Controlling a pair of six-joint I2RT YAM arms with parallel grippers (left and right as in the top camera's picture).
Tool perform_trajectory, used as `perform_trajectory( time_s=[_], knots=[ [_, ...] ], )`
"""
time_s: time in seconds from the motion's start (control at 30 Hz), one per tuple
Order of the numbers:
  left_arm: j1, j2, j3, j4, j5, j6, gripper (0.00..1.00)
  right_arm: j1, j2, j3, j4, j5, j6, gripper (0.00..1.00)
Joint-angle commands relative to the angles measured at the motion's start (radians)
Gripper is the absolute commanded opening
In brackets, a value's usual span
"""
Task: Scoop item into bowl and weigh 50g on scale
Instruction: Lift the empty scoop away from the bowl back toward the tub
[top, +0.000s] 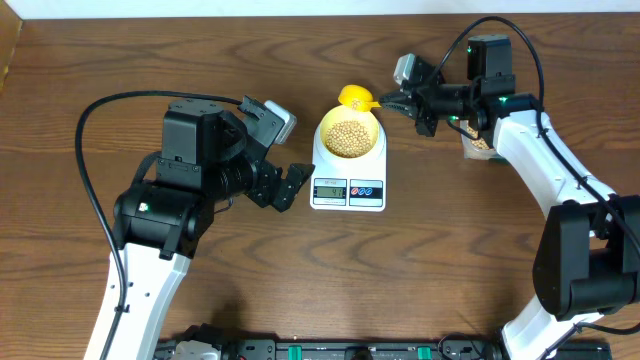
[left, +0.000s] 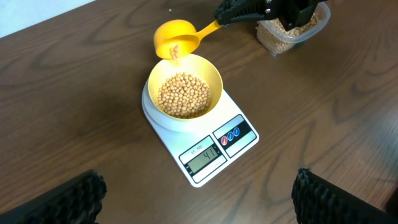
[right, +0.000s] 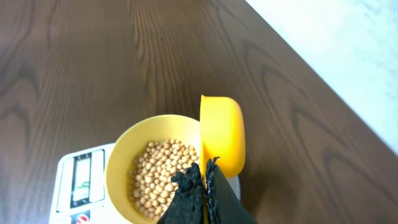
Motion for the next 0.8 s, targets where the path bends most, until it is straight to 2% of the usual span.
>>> perform_trajectory(
  time_s=[0.0, 0.1, 0.27, 0.53, 0.77],
  knots=[
    [0.005, 0.005, -0.005, 0.0, 0.008, -0.002, 0.98, 0.022, 0.006, -0.003, -0.001, -0.018, -0.142, 0.01],
    [0.005, 0.005, -0.005, 0.0, 0.008, -0.002, 0.98, 0.035, 0.006, -0.003, 0.0, -0.017, -0.204, 0.01],
    [0.005, 0.005, -0.005, 0.0, 0.009, -0.002, 0.98, 0.042, 0.006, -0.003, -0.008, -0.017, -0.203, 0.01],
    [0.005, 0.005, -0.005, 0.0, 0.009, -0.002, 0.98, 0.042, 0.0, -0.003, -0.004, -0.018, -0.067, 0.01],
    [0.005, 0.005, -0.005, 0.0, 0.009, -0.002, 0.98, 0.037, -0.06, -0.003, -0.001, -0.019, -0.041, 0.01]
  ],
)
